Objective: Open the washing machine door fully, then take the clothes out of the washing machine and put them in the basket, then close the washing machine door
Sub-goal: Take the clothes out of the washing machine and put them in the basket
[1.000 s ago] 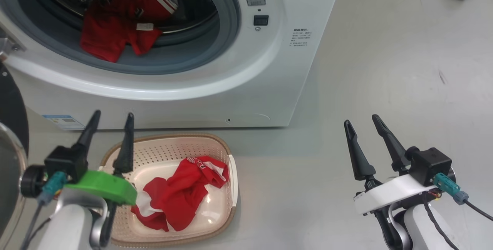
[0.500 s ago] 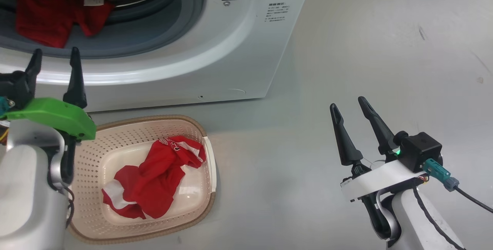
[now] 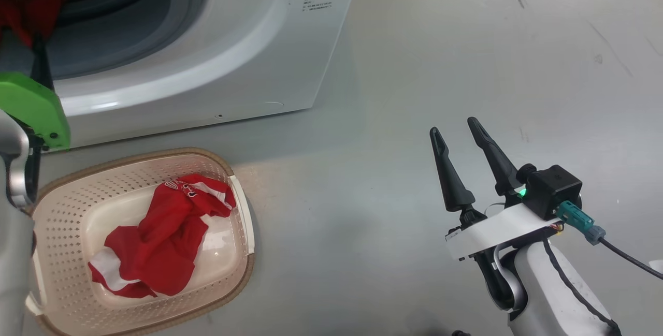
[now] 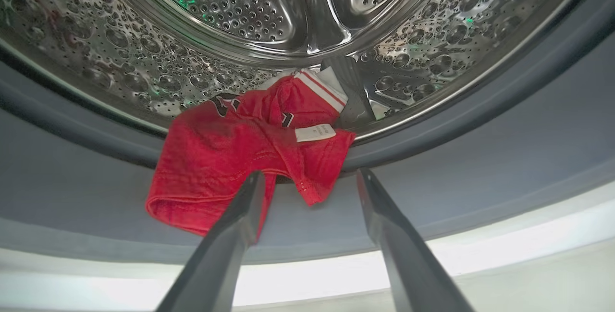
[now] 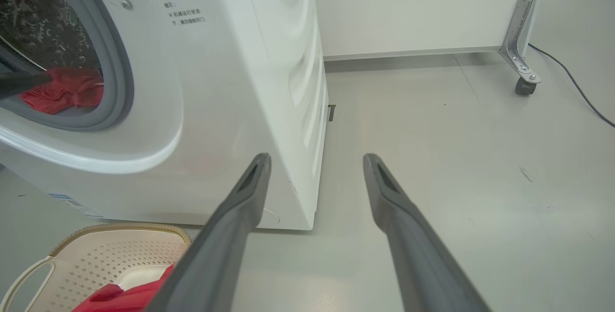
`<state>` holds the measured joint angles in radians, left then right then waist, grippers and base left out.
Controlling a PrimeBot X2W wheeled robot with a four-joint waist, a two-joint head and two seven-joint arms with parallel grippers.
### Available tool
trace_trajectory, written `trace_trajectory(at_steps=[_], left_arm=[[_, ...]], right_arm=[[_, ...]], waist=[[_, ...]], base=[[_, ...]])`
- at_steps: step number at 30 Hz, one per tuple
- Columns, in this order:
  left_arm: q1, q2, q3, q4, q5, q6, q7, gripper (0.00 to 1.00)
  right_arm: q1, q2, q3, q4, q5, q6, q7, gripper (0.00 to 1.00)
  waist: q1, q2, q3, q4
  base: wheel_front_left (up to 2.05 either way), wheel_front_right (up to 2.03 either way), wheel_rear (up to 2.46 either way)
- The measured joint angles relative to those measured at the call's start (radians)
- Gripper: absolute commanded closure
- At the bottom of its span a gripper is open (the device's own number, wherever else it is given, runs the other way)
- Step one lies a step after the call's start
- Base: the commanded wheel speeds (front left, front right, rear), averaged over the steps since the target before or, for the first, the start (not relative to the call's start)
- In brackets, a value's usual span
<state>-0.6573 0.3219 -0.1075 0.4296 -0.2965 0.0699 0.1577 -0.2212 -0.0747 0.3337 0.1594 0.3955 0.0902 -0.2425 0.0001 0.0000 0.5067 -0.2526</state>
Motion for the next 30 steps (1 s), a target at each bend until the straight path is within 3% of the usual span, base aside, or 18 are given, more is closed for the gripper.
trace_trajectory(at_steps=[16, 30], left_arm=[[-0.154, 0.101, -0.024, 0.148, 0.105, 0.023, 0.151, 0.00], [-0.240, 0.117, -0.072, 0.240, 0.165, 0.023, 0.230, 0.00]], right_arm=[[-0.035, 0.017, 0.042, 0.043, 0.026, 0.013, -0.001, 0.00], [-0.041, 0.021, 0.044, 0.058, 0.035, 0.013, -0.003, 0.00]], waist=[[0.0000, 0.0000, 0.037, -0.080], [-0.0001, 0.0000, 0.052, -0.110]], base=[[0.00, 0.00, 0.00], [0.00, 0.00, 0.00]])
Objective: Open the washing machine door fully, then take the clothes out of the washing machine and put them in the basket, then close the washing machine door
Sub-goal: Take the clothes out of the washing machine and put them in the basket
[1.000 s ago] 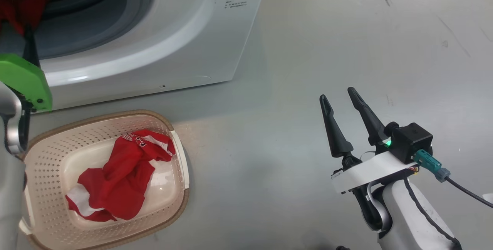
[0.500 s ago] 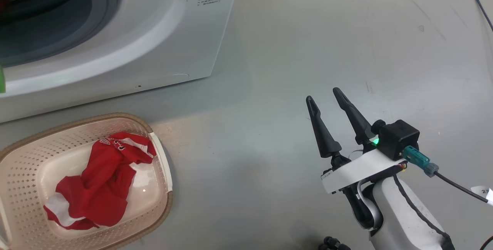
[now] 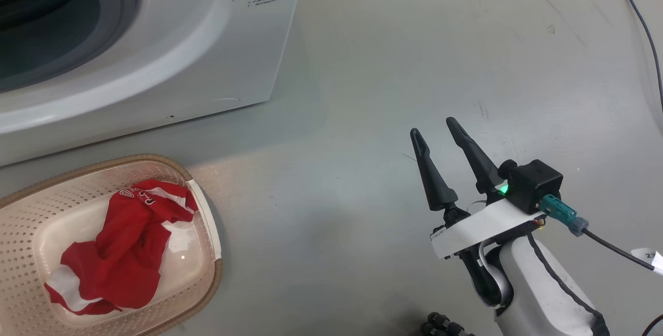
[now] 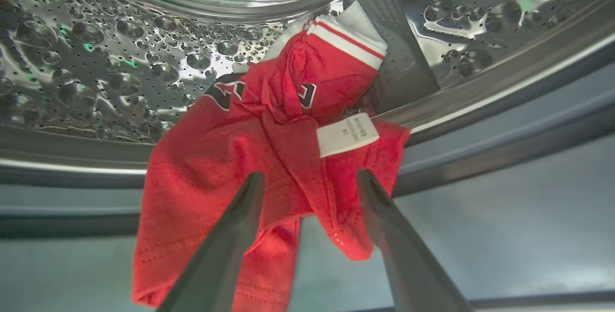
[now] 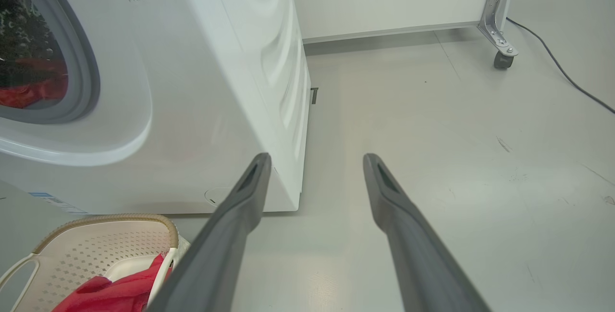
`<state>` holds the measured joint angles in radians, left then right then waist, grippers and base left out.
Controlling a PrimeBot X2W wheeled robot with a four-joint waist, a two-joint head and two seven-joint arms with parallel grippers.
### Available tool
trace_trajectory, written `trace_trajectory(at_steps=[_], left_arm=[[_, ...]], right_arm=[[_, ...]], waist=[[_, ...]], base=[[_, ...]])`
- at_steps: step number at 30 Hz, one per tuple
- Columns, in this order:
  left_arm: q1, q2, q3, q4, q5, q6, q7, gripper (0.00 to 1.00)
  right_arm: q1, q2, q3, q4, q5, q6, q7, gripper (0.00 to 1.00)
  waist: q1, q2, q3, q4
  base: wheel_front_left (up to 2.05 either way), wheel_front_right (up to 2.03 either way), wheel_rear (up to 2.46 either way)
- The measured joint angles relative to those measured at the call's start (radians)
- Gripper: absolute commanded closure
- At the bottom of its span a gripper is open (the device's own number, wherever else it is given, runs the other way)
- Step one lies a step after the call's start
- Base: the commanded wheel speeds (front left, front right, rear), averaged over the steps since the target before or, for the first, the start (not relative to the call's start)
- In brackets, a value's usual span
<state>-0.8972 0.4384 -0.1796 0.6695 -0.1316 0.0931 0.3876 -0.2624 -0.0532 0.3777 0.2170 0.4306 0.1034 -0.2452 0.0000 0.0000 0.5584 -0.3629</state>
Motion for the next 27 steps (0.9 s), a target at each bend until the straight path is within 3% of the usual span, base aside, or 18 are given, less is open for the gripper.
trace_trajectory(at_steps=[6, 23, 24, 25, 27], left_arm=[[-0.043, 0.030, 0.004, 0.024, 0.002, 0.000, 0.043, 0.00], [-0.097, 0.024, 0.002, 0.087, 0.001, -0.001, 0.066, 0.00], [-0.100, 0.022, 0.007, 0.091, 0.001, -0.001, 0.069, 0.13], [-0.104, 0.021, 0.010, 0.094, 0.001, -0.001, 0.069, 1.00], [-0.108, 0.018, 0.011, 0.099, 0.001, -0.001, 0.069, 1.00]], right_arm=[[-0.018, 0.004, 0.000, -0.009, 0.002, 0.001, -0.007, 0.00], [-0.038, 0.005, -0.005, -0.017, 0.008, 0.001, -0.007, 0.00], [-0.038, 0.005, -0.005, -0.017, 0.008, 0.001, -0.007, 0.00], [-0.038, 0.005, -0.005, -0.018, 0.008, 0.001, -0.007, 0.00], [-0.038, 0.006, -0.005, -0.018, 0.009, 0.001, -0.007, 0.00]], waist=[[0.0000, 0.0000, 0.017, -0.009], [0.0000, 0.0000, 0.051, -0.022], [0.0000, 0.0000, 0.052, -0.022], [0.0000, 0.0000, 0.052, -0.022], [0.0000, 0.0000, 0.053, -0.022]], base=[[0.00, 0.00, 0.00], [0.00, 0.00, 0.00], [0.00, 0.00, 0.00], [0.00, 0.00, 0.00], [0.00, 0.00, 0.00]])
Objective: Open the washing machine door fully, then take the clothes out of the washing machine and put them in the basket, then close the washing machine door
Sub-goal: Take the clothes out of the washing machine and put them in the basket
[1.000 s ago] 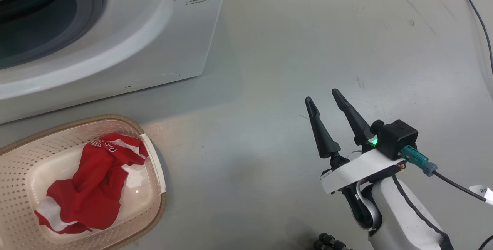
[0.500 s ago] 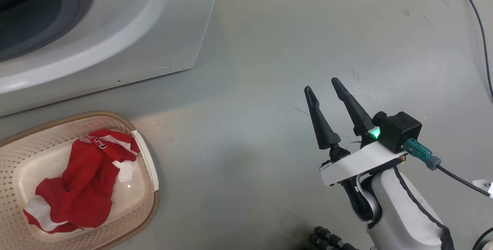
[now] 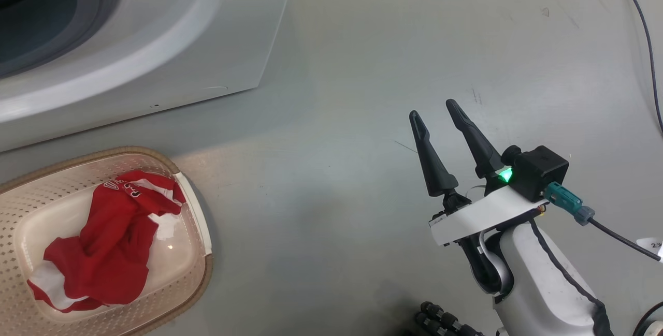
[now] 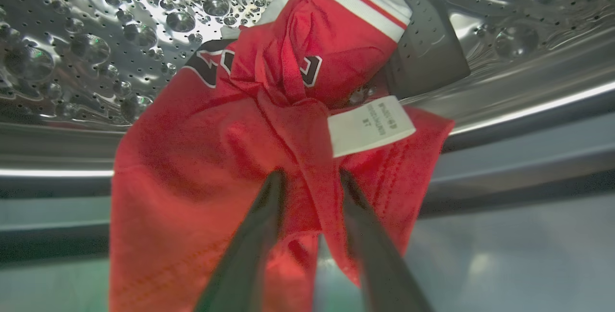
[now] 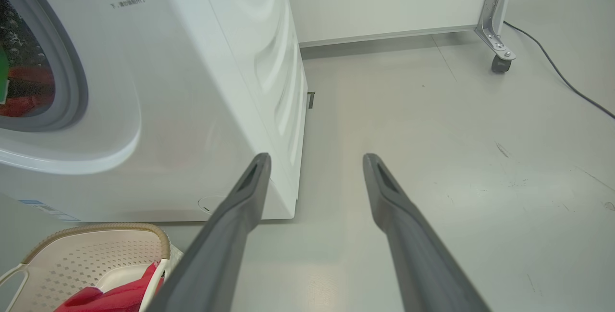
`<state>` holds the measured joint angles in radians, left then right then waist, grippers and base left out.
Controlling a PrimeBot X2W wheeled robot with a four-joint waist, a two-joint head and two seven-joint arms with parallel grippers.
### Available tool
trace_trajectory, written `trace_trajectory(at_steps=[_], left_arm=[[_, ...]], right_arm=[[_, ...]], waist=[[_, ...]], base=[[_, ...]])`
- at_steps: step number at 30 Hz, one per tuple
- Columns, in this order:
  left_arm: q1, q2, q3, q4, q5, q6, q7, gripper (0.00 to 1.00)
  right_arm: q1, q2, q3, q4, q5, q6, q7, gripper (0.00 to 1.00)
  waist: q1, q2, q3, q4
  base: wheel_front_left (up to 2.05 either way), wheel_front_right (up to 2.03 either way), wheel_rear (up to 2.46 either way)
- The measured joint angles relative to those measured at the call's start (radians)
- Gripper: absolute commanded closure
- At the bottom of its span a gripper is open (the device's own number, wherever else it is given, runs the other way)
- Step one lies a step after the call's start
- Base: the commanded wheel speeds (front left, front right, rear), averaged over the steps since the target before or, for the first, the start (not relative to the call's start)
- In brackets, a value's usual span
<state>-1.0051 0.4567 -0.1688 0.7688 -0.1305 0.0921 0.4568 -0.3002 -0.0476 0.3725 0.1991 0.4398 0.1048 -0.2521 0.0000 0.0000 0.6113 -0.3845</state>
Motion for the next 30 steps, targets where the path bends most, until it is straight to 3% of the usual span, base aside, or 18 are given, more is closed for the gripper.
trace_trajectory(at_steps=[7, 19, 30], left_arm=[[-0.003, -0.008, 0.002, 0.017, -0.002, 0.001, -0.016, 1.00], [-0.002, -0.075, -0.005, 0.046, -0.021, -0.003, -0.125, 1.00], [0.054, -0.178, -0.004, 0.041, -0.094, -0.067, -0.313, 1.00]], right_arm=[[-0.005, 0.000, -0.001, 0.000, 0.008, 0.000, 0.000, 0.00], [-0.007, 0.001, -0.030, 0.009, -0.002, 0.000, 0.000, 0.00], [-0.005, 0.000, -0.065, 0.030, -0.022, 0.000, 0.000, 0.00]], waist=[[0.0000, 0.0000, -0.003, 0.004], [0.0000, 0.0000, -0.056, 0.035], [0.0000, 0.0000, -0.143, 0.091]], base=[[0.00, 0.00, 0.00], [0.00, 0.00, 0.00], [0.00, 0.00, 0.00]])
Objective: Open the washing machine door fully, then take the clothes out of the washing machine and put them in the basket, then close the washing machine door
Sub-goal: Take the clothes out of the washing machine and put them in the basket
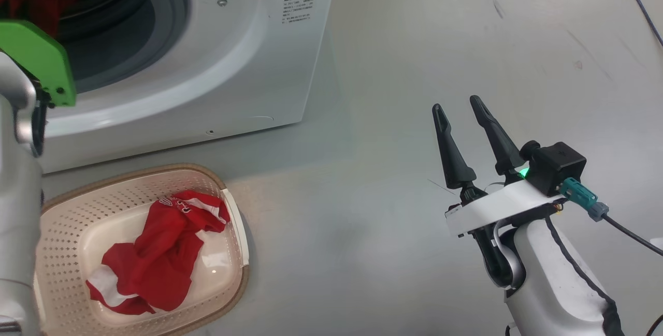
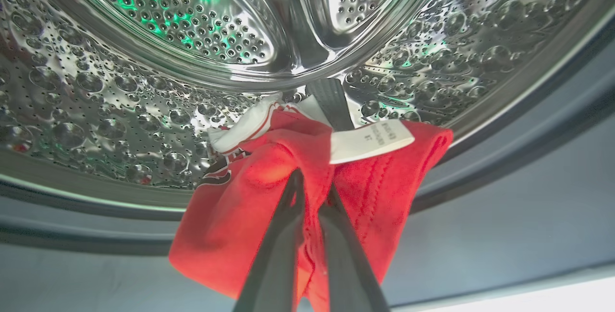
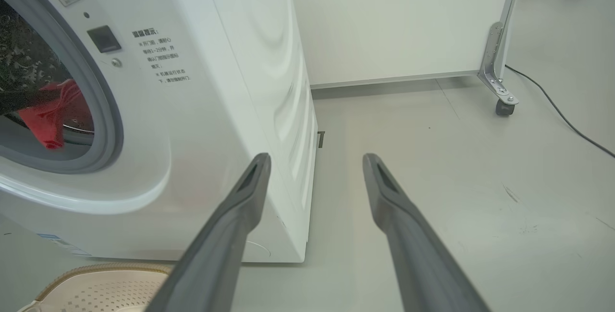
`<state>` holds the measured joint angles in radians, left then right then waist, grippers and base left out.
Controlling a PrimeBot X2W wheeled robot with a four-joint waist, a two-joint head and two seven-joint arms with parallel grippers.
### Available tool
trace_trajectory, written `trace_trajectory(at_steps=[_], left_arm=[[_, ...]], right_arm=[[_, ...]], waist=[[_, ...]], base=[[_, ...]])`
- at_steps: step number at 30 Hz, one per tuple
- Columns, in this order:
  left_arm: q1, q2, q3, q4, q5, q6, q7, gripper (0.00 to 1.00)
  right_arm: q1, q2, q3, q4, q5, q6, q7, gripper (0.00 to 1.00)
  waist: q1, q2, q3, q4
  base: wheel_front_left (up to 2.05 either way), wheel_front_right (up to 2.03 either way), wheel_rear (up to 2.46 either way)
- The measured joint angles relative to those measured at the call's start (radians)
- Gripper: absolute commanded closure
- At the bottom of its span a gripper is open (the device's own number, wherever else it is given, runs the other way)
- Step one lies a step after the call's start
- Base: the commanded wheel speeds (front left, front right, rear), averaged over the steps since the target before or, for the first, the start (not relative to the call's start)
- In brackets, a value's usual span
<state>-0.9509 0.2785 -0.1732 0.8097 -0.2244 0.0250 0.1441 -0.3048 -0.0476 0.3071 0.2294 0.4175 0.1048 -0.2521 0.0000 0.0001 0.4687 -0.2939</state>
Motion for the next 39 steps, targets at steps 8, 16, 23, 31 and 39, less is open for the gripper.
trace_trajectory(at_steps=[8, 16, 23, 31, 39], left_arm=[[0.107, -0.045, -0.009, 0.004, -0.029, -0.053, -0.113, 1.00], [0.203, -0.070, -0.026, 0.005, -0.039, -0.093, -0.195, 1.00], [0.289, -0.083, -0.067, -0.006, -0.037, -0.111, -0.253, 1.00], [0.367, -0.090, -0.081, -0.049, -0.032, -0.115, -0.340, 1.00], [0.407, -0.095, -0.080, -0.157, -0.032, -0.120, -0.385, 1.00]], right_arm=[[0.017, -0.015, -0.018, 0.012, -0.017, 0.007, 0.000, 0.00], [0.079, -0.034, -0.040, 0.025, -0.024, 0.007, 0.000, 0.00], [0.102, -0.035, -0.046, 0.026, -0.024, 0.007, 0.000, 0.00], [0.139, -0.036, -0.041, 0.036, -0.024, 0.007, 0.000, 0.00], [0.178, -0.036, -0.040, 0.037, -0.024, 0.007, 0.000, 0.00]], waist=[[0.0000, 0.0000, -0.072, 0.046], [0.0000, 0.0000, -0.145, 0.100], [0.0000, 0.0000, -0.204, 0.149], [0.0000, 0.0000, -0.269, 0.193], [0.0000, 0.0000, -0.323, 0.220]], base=[[0.00, 0.00, 0.00], [0.00, 0.00, 0.00], [0.00, 0.00, 0.00], [0.00, 0.00, 0.00], [0.00, 0.00, 0.00]])
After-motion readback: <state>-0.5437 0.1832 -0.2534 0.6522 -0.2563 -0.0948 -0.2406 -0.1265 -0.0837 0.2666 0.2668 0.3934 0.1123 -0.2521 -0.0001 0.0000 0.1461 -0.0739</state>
